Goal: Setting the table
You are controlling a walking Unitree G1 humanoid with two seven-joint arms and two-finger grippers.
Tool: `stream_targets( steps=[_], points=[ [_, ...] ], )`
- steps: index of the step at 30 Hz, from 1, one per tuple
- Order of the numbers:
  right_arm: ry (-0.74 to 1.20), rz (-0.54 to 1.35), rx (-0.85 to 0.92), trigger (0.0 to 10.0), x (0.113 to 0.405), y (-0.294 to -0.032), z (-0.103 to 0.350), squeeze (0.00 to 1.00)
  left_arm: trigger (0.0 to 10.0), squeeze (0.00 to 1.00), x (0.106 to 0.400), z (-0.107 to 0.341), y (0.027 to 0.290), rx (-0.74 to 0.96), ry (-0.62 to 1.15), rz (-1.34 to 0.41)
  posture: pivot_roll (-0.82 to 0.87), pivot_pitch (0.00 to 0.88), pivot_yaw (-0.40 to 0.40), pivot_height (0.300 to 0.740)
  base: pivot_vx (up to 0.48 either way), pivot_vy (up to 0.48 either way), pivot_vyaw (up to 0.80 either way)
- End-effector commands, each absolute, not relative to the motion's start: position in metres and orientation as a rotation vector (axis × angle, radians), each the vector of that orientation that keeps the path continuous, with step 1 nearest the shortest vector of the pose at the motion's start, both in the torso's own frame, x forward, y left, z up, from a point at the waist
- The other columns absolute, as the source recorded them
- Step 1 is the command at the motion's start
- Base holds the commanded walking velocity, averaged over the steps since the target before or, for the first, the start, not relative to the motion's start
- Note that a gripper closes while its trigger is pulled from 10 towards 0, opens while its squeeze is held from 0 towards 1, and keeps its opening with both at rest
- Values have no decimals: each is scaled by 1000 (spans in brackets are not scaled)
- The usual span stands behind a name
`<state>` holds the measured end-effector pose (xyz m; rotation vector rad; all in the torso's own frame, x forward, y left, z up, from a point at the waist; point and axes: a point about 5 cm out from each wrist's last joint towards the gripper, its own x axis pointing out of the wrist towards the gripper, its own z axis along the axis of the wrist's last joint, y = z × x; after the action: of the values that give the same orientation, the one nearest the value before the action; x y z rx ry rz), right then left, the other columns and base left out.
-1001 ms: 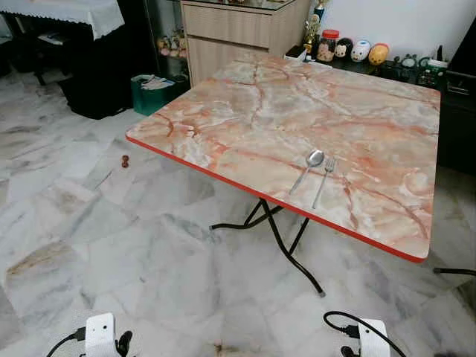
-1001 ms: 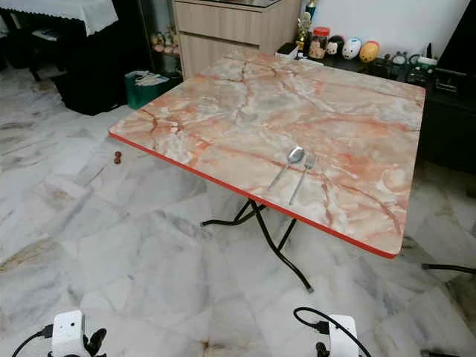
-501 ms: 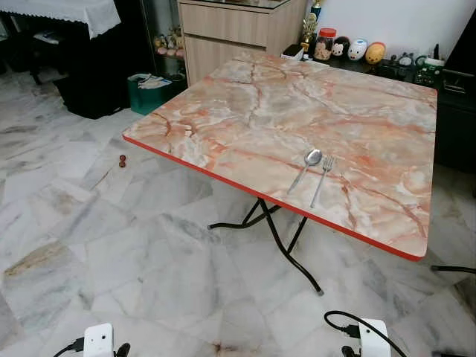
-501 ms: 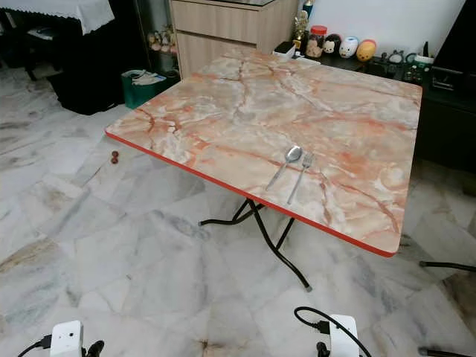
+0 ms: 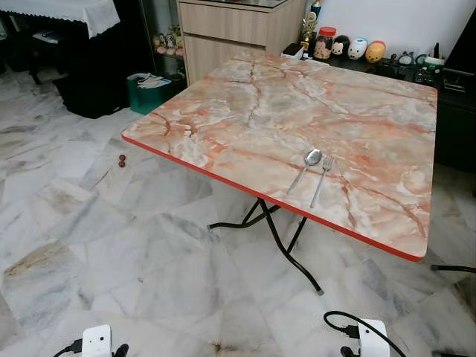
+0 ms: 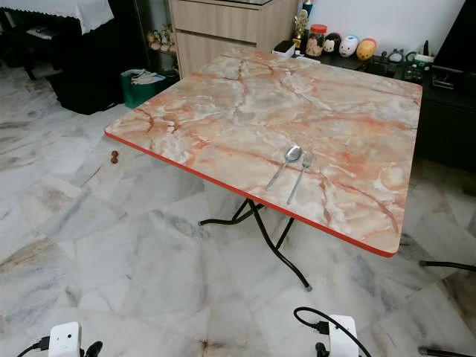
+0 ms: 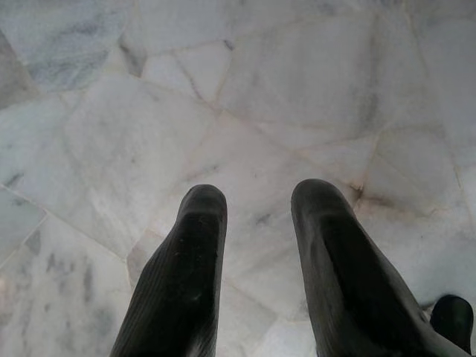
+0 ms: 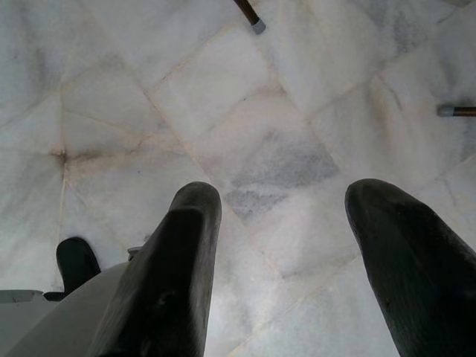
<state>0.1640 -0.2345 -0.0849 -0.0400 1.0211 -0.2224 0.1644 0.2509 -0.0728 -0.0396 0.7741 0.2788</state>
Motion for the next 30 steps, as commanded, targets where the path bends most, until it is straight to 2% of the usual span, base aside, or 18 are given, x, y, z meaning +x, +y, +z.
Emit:
stream_targets(
  steps=[1, 14, 17, 21, 30],
  points=[
    [1026, -219, -29, 10000, 165, -232, -85, 0, 10000, 0, 162, -73, 255, -37, 783, 291, -35, 0, 29, 740, 0, 0, 0],
    [1021, -221, -16, 10000, 164, -229, -86, 0, 10000, 0, 160, -73, 258, -36, 795, 288, -46, 0, 46, 740, 0, 0, 0],
    [1021, -220, -18, 10000, 164, -229, -86, 0, 10000, 0, 160, -73, 260, 22, 814, 269, -44, 0, 44, 740, 0, 0, 0],
    [1018, -219, -17, 10000, 165, -229, -86, 0, 10000, 0, 159, -74, 260, 15, 832, 273, -41, 0, 40, 740, 0, -441, 0],
    [1020, -217, -20, 10000, 166, -230, -85, 0, 10000, 0, 148, -78, 265, -11, 861, 303, -32, 0, 33, 740, 0, 0, 0]
  ],
)
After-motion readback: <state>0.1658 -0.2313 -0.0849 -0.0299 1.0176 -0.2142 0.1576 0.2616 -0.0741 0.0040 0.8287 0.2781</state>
